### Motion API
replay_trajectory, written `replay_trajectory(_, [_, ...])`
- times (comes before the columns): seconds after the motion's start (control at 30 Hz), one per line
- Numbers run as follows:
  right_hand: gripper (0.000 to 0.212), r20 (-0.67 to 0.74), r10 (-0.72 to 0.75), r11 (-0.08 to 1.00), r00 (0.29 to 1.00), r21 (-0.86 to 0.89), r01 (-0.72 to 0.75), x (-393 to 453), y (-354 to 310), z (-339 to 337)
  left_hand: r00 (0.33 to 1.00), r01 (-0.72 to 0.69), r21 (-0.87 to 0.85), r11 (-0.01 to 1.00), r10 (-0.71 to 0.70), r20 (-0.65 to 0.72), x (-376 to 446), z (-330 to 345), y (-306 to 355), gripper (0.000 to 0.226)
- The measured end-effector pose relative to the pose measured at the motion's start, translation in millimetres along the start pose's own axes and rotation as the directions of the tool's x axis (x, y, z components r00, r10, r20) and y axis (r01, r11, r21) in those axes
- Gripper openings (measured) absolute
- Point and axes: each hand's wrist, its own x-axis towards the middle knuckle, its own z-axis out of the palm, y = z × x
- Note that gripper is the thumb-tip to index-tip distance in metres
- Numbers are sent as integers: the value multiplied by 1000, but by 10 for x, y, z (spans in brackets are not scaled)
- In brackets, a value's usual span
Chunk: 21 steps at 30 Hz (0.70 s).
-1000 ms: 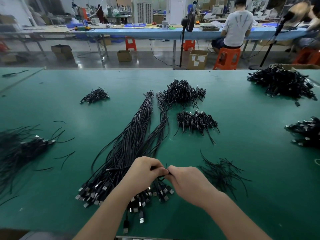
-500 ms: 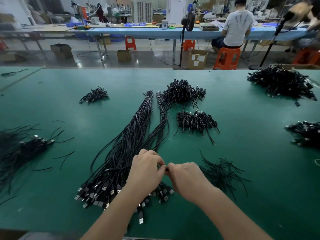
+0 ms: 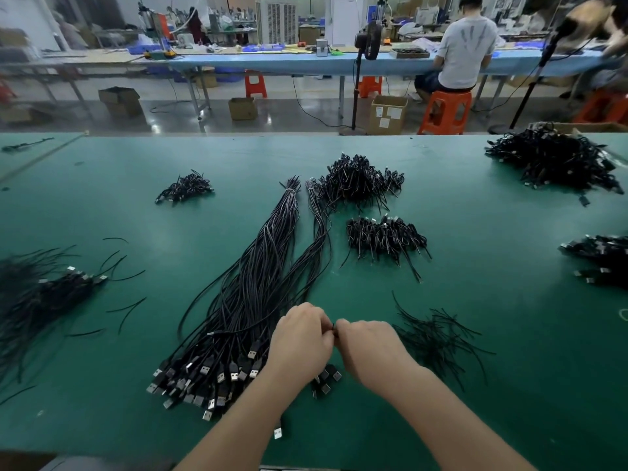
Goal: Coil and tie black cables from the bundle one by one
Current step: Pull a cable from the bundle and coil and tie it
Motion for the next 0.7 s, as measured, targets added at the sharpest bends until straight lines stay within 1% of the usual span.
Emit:
replay_trajectory(0.03, [9, -5, 2, 999, 1000, 51, -1, -2, 37, -22, 999, 36, -74, 997, -35, 13, 6, -10, -2, 12])
replay_trajectory(0.07, [19, 16, -6, 990, 1000, 142, 4, -16, 95, -60, 997, 73, -149, 986, -70, 30, 12, -23, -7, 11])
replay_trajectory(0.1, [28, 59, -30, 958, 998, 287, 12, -34, 161, -103, 994, 105, -215, 971, -98, 43, 21, -38, -15, 8])
replay_trajectory(0.13, [32, 102, -72, 886, 992, 462, 17, -65, 223, -159, 992, 128, -271, 954, -118, 54, 30, -54, -33, 8])
replay_trajectory(0.17, [35, 126, -112, 768, 986, 640, 5, -99, 294, -227, 988, 154, -330, 931, -142, 60, 47, -64, -58, 10])
replay_trajectory(0.2, [37, 133, -135, 604, 982, 797, -25, -128, 370, -282, 982, 190, -400, 897, -178, 69, 64, -71, -93, 11])
replay_trajectory(0.23, [40, 125, -133, 420, 983, 905, -58, -141, 437, -310, 971, 237, -475, 848, -223, 86, 77, -80, -131, 12])
replay_trajectory(0.27, [42, 106, -99, 272, 989, 959, -76, -142, 486, -325, 957, 284, -548, 787, -267, 113, 87, -93, -166, 11])
replay_trajectory(0.3, [40, 78, -44, 195, 996, 978, -69, -135, 511, -316, 943, 325, -618, 716, -296, 153, 93, -107, -195, 11])
replay_trajectory(0.33, [34, 38, 19, 232, 999, 972, -41, -119, 510, -299, 931, 356, -683, 638, -302, 204, 97, -119, -212, 11])
replay_trajectory(0.37, [29, -17, 60, 353, 998, 936, -6, -106, 493, -264, 924, 375, -738, 560, -287, 252, 95, -123, -212, 12])
replay_trajectory(0.4, [29, -62, 63, 470, 996, 882, 25, -92, 459, -208, 921, 385, -782, 491, -264, 288, 89, -116, -201, 13])
replay_trajectory(0.43, [29, -104, 50, 536, 993, 842, 62, -79, 414, -155, 918, 392, -811, 434, -246, 312, 86, -103, -185, 16])
replay_trajectory(0.5, [22, -187, 65, 563, 980, 818, 119, -81, 340, -107, 905, 419, -834, 359, -236, 353, 82, -74, -143, 21])
replay_trajectory(0.57, [19, -275, 105, 584, 956, 795, 165, -73, 292, -83, 895, 440, -845, 305, -230, 383, 79, -62, -116, 23])
replay_trajectory(0.63, [16, -333, 135, 593, 933, 782, 193, -65, 288, -70, 890, 448, -851, 274, -222, 398, 73, -67, -108, 21])
replay_trajectory(0.7, [15, -359, 142, 597, 923, 775, 210, -66, 279, -73, 890, 447, -854, 267, -225, 396, 69, -82, -110, 14])
